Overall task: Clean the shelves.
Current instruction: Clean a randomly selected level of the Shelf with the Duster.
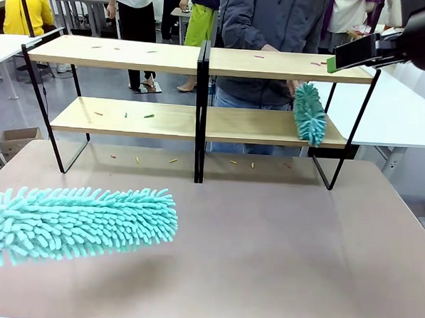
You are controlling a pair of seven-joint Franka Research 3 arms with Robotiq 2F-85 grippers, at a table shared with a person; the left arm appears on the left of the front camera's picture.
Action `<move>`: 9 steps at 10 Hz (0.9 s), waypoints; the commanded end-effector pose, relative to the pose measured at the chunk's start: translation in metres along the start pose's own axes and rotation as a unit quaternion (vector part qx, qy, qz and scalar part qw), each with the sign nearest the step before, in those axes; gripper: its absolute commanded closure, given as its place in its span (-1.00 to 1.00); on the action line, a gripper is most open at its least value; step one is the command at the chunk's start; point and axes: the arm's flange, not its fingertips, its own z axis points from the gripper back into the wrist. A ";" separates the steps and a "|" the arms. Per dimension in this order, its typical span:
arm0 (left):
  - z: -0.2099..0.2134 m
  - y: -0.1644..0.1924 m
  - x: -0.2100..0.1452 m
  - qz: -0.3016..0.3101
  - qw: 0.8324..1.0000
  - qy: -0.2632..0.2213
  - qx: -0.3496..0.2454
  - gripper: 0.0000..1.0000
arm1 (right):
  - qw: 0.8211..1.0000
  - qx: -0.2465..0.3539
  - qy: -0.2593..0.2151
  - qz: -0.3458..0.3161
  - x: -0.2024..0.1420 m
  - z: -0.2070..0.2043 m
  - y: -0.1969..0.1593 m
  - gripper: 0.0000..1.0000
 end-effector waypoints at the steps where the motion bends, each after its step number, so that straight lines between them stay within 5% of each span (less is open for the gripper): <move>1: -0.010 0.001 0.010 -0.004 1.000 0.011 -0.009 0.74 | 1.000 0.001 -0.001 -0.001 0.001 0.000 0.000 -1.00; 6: -0.038 -0.013 0.031 0.032 0.999 -0.003 0.020 0.74 | 1.000 0.001 -0.001 -0.001 0.001 0.000 0.000 -1.00; 9: -0.078 -0.036 0.076 0.063 0.991 -0.107 0.045 0.74 | 1.000 0.001 -0.001 -0.001 0.001 0.000 0.000 -1.00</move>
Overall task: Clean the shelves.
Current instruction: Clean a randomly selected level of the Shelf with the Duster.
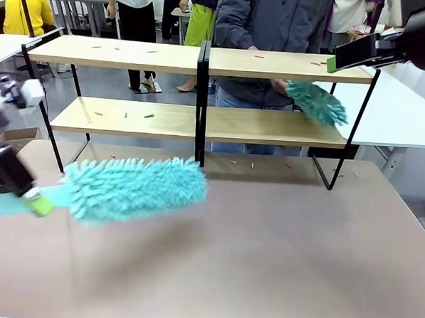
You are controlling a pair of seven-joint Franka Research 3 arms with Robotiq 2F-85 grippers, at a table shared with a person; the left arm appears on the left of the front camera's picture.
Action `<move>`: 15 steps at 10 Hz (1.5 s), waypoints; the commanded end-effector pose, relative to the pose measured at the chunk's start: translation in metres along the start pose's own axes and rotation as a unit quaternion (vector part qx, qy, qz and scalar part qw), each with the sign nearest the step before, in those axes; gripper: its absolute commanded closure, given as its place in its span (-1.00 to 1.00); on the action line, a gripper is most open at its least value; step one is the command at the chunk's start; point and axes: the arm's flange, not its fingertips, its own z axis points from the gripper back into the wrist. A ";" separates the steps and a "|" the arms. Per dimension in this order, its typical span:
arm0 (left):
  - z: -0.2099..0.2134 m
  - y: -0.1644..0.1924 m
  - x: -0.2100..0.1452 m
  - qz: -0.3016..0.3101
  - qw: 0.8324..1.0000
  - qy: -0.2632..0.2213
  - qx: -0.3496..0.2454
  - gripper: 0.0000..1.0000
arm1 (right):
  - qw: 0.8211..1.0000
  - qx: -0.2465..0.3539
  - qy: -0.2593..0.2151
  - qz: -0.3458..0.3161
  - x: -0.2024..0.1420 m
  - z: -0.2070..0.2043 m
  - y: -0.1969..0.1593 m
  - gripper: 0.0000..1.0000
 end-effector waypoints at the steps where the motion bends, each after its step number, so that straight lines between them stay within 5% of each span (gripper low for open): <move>1: -0.065 -0.015 -0.003 0.001 0.999 -0.026 0.037 0.74 | 1.000 0.001 -0.001 -0.001 0.001 0.000 0.000 -1.00; 3: -0.116 -0.030 0.007 0.009 0.999 -0.028 0.018 0.74 | 1.000 0.001 -0.001 -0.001 0.001 0.000 0.000 -1.00; 4: -0.130 -0.032 0.007 0.043 0.994 0.096 -0.022 0.74 | 1.000 0.001 -0.001 -0.001 0.001 0.000 0.000 -1.00; 5: -0.066 -0.039 0.042 -0.002 1.000 -0.018 0.025 0.74 | 1.000 0.001 -0.001 -0.001 0.001 0.000 0.000 -1.00; 7: -0.066 -0.039 0.042 -0.002 1.000 -0.018 0.025 0.74 | 1.000 0.001 -0.001 -0.001 0.001 0.000 0.000 -1.00; 8: -0.092 -0.044 0.044 0.011 1.000 0.017 0.020 0.74 | 1.000 0.001 -0.001 -0.001 0.001 0.000 0.000 -1.00; 9: -0.125 -0.054 0.047 0.019 0.998 -0.037 0.050 0.74 | 1.000 0.001 -0.001 -0.001 0.001 0.000 0.000 -1.00; 14: -0.209 -0.088 0.074 0.061 0.980 -0.143 0.128 0.74 | 1.000 0.001 -0.001 -0.001 0.001 0.000 0.000 -1.00; 15: -0.218 -0.092 0.088 0.083 0.968 -0.200 0.130 0.74 | 1.000 0.001 -0.001 -0.001 0.001 0.000 0.000 -1.00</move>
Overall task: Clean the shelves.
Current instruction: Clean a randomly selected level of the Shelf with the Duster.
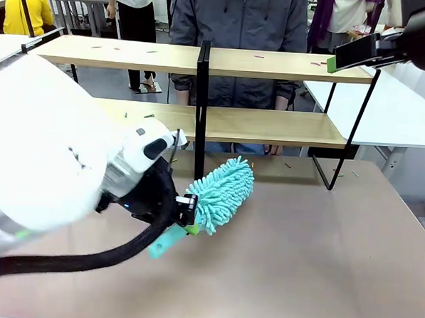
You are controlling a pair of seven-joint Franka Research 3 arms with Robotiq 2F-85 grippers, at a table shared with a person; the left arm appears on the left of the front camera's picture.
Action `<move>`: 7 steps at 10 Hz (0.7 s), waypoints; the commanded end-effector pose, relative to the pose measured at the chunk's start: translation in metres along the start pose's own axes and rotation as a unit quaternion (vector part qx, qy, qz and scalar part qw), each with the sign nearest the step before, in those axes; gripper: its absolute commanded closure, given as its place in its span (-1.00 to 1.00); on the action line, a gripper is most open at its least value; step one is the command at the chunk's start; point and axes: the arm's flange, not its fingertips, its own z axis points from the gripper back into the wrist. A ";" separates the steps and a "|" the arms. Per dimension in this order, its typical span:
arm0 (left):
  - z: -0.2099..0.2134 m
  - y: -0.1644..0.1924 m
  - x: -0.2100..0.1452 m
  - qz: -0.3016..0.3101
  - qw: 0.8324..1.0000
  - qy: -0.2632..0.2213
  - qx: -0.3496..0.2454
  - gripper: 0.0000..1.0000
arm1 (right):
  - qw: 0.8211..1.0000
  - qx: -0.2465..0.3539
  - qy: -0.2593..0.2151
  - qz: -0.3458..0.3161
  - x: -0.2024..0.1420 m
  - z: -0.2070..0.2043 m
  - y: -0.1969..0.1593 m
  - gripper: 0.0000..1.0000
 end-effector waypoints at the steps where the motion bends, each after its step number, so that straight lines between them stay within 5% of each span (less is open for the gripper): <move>1: -0.016 -0.009 0.016 0.045 0.997 -0.065 -0.006 0.74 | 1.000 0.001 -0.001 -0.001 0.001 0.000 0.000 -1.00; 3: -0.031 -0.010 0.029 0.046 0.997 -0.059 0.006 0.74 | 1.000 0.001 -0.001 -0.001 0.001 0.000 0.000 -1.00; 4: -0.015 0.001 0.040 0.060 0.996 -0.023 0.058 0.74 | 1.000 0.001 -0.001 -0.001 0.001 0.000 0.000 -1.00; 5: -0.018 -0.009 0.017 0.044 0.997 -0.061 0.006 0.74 | 1.000 0.001 -0.001 -0.001 0.001 0.000 0.000 -1.00; 7: -0.018 -0.009 0.017 0.044 0.997 -0.061 0.006 0.74 | 1.000 0.001 -0.001 -0.001 0.001 0.000 0.000 -1.00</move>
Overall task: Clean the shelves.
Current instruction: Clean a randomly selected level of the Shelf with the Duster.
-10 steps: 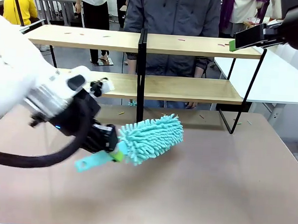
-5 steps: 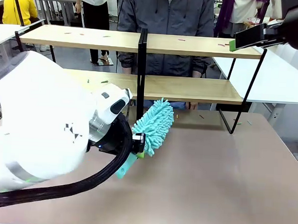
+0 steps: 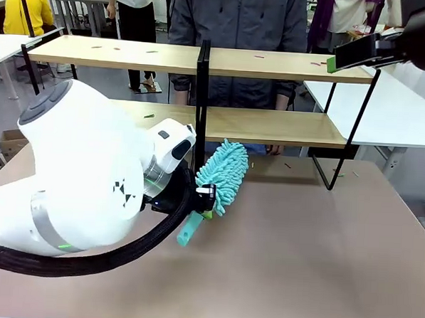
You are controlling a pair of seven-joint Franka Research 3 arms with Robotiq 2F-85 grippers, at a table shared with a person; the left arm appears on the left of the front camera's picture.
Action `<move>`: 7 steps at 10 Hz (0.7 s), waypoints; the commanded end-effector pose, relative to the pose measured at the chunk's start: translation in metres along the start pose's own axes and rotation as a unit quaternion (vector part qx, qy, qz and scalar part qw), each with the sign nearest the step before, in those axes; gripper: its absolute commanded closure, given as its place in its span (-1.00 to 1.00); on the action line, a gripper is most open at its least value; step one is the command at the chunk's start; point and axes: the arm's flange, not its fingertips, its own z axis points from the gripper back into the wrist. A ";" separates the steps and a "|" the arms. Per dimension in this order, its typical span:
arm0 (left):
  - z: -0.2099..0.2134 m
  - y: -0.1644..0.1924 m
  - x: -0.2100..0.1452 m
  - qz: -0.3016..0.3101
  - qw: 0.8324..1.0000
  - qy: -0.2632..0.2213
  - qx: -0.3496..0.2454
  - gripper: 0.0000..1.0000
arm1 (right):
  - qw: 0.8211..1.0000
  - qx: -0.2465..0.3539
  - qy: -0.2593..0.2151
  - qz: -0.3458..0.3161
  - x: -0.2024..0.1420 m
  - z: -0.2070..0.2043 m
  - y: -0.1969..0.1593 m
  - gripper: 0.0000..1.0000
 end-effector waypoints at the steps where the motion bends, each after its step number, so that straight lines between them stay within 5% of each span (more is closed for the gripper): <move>1: -0.001 0.005 0.005 0.003 1.000 0.002 0.008 0.74 | 1.000 0.001 -0.001 -0.001 0.001 0.001 0.000 -1.00; 5: -0.070 -0.017 0.047 0.058 0.993 -0.060 0.086 0.74 | 1.000 0.001 -0.001 -0.001 0.001 0.001 0.000 -1.00; 7: -0.096 -0.025 0.061 0.064 0.993 -0.036 0.090 0.74 | 1.000 0.001 -0.001 -0.001 0.001 0.001 0.000 -1.00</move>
